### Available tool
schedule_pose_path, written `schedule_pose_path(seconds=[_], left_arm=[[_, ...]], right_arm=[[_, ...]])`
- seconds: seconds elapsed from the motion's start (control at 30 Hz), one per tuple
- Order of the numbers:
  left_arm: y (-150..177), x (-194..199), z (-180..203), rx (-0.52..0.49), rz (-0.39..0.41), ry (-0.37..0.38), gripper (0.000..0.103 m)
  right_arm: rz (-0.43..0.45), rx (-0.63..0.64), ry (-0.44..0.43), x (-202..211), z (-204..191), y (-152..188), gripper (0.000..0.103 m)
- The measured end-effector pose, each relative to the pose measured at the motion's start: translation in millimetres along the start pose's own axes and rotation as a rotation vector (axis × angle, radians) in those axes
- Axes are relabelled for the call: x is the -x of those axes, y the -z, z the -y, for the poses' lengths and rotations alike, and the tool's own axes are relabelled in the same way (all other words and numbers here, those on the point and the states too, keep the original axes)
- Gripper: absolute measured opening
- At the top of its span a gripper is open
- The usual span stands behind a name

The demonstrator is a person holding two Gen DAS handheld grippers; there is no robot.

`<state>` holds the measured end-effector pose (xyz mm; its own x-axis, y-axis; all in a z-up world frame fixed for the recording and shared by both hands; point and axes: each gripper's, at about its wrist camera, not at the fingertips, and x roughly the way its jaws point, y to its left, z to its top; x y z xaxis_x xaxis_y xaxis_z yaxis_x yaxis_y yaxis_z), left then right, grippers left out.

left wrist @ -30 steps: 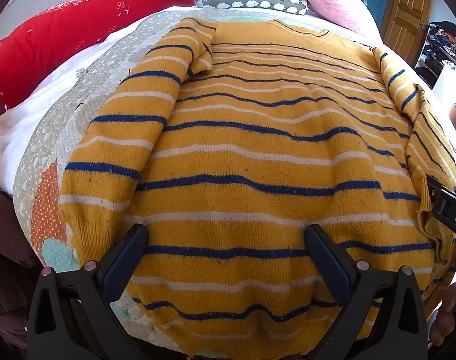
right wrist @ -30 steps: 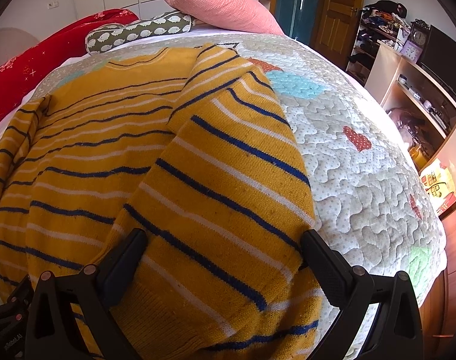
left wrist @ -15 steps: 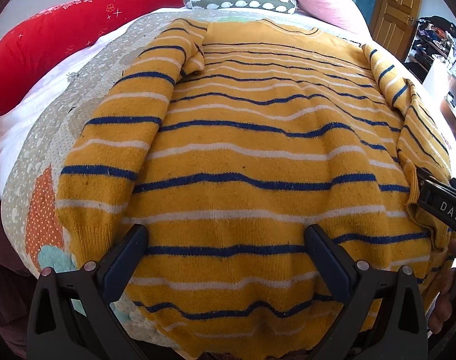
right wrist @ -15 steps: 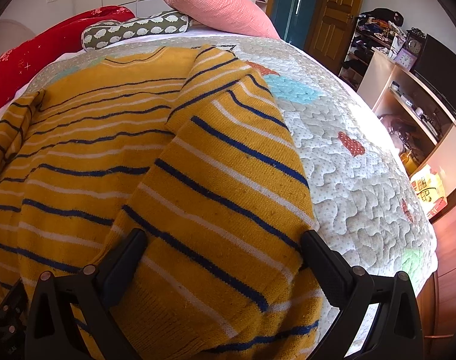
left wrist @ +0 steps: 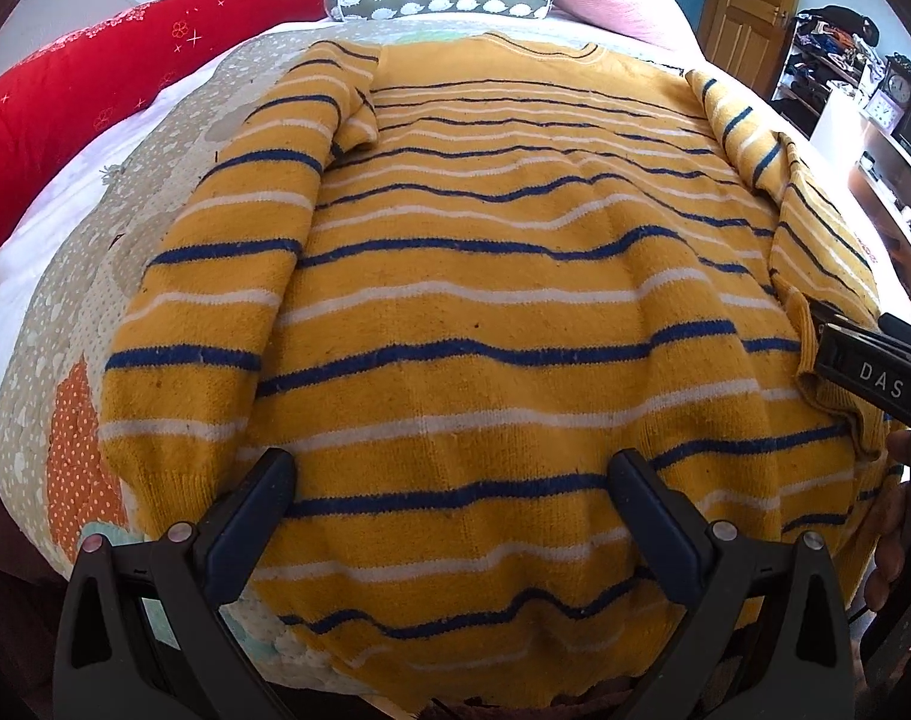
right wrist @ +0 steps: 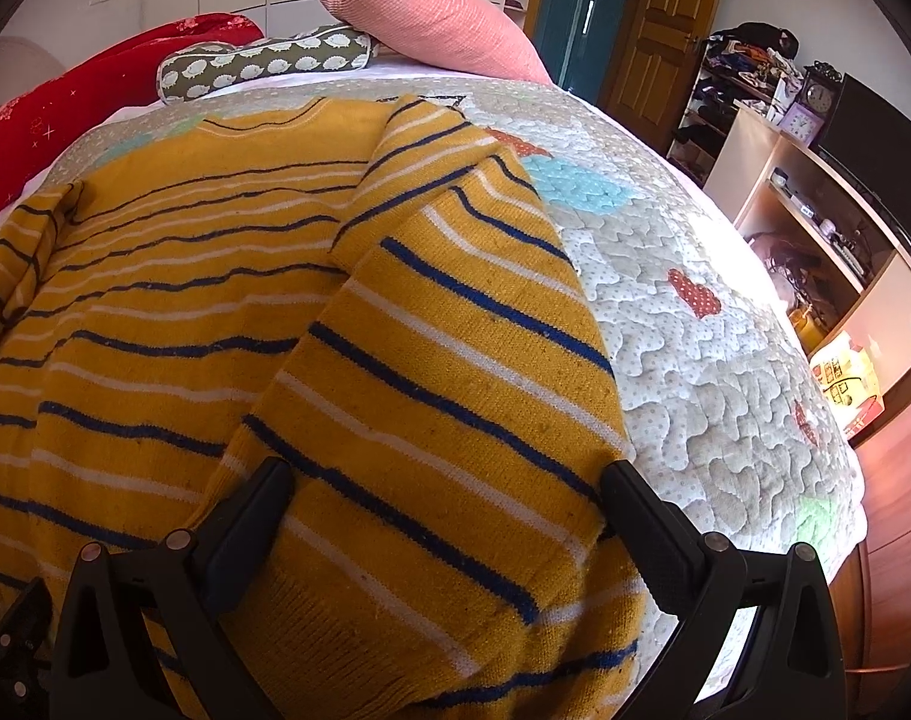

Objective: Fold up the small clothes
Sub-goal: 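Position both grippers above the yellow striped sweater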

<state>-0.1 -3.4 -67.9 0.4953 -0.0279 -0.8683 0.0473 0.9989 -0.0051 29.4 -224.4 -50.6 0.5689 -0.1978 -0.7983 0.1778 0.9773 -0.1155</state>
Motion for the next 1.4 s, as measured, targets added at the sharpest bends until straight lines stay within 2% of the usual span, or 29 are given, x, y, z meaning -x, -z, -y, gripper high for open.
schedule_pose_path(seconds=[0.13, 0.4, 0.57, 0.83, 1.2, 1.4], left_arm=[[-1.5, -1.1, 2.3, 0.002, 0.001, -0.013, 0.103], [-0.6, 0.9, 5.8, 0.001, -0.015, -0.038, 0.103], [0.9, 1.3, 12.0, 0.004, -0.024, -0.081, 0.103], [-3.7, -1.2, 14.7, 0.04, -0.054, -0.115, 0.103], [2.2, 0.0, 12.6, 0.066, -0.051, -0.114, 0.103], [6.6, 1.2, 12.2, 0.064, -0.035, -0.105, 0.103]], right_arm=[[0.006, 0.033, -0.015, -1.1, -0.4, -0.4, 0.102], [-0.001, 0.12, -0.107, -8.6, 2.9, -6.9, 0.102], [0.031, 0.111, -0.157, -9.4, 9.1, -3.5, 0.102], [0.022, 0.153, -0.213, -9.7, 10.7, -5.8, 0.102], [0.056, 0.111, -0.195, -5.1, 11.7, 2.1, 0.102], [0.003, 0.128, -0.168, -10.5, 3.6, -7.9, 0.102]])
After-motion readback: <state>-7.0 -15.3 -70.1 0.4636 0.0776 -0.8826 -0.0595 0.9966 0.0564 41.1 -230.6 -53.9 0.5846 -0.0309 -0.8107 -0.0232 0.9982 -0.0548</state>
